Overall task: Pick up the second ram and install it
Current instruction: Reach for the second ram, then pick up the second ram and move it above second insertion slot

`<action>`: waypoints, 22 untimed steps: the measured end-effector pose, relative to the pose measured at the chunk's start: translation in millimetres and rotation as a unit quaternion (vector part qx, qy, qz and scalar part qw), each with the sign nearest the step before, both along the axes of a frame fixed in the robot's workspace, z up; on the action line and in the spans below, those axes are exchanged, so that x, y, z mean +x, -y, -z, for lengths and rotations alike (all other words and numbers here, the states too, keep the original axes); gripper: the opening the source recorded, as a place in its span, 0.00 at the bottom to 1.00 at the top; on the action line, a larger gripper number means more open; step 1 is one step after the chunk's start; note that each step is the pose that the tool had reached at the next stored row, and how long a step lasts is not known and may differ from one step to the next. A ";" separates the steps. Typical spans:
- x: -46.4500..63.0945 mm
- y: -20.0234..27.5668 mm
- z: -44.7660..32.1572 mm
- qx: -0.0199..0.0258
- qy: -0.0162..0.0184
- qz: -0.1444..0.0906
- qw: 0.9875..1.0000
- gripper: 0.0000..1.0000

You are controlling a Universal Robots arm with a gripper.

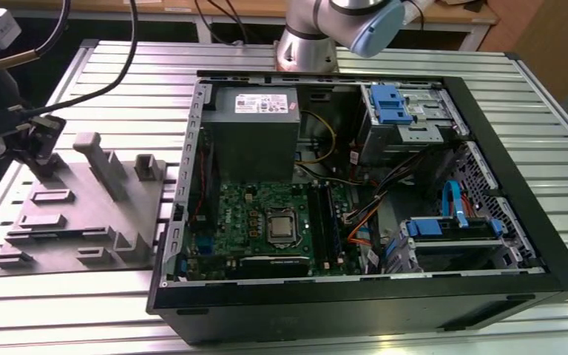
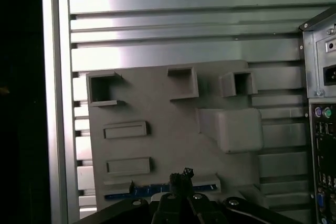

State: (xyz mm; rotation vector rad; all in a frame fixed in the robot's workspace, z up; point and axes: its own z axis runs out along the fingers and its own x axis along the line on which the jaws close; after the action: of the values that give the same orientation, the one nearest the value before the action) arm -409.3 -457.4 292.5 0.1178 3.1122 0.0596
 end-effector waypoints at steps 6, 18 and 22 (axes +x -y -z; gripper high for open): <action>-3.2 1.6 8.4 0.000 0.000 0.000 1.000 0.10; -3.7 1.8 10.4 0.000 0.000 0.000 1.000 0.10; -3.7 1.8 10.5 0.000 0.000 0.000 1.000 0.10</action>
State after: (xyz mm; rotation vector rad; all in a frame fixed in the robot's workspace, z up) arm -413.0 -459.1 282.0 0.1178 3.1122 0.0592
